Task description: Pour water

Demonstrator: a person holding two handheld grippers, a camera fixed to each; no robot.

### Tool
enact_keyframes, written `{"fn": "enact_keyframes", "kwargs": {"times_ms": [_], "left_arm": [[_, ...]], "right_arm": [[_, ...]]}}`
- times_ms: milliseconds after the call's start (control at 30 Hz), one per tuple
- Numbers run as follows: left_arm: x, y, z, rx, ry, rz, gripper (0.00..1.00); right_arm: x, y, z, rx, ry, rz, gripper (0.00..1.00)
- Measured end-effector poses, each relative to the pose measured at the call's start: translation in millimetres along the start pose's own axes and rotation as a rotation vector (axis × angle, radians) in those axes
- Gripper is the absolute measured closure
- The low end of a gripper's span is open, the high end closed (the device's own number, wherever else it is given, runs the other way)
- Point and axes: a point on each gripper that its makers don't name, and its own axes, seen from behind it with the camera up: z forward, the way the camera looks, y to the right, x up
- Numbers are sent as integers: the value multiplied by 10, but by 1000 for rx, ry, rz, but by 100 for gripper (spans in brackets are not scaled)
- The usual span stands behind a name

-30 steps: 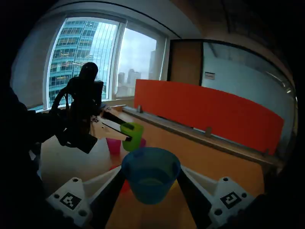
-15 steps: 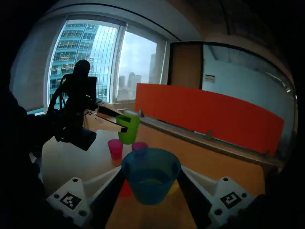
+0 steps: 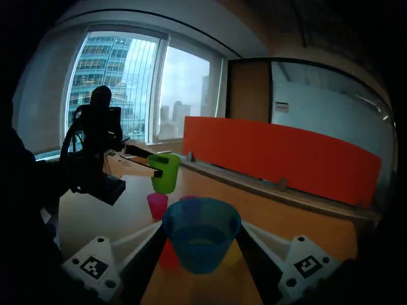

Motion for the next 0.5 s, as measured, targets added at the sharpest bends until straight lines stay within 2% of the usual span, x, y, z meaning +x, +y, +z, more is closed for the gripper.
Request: {"fn": "enact_keyframes", "kwargs": {"times_ms": [500], "left_arm": [[76, -27, -316, 28, 28, 10, 13]], "right_arm": [[82, -89, 144, 33, 12, 0, 9]]}}
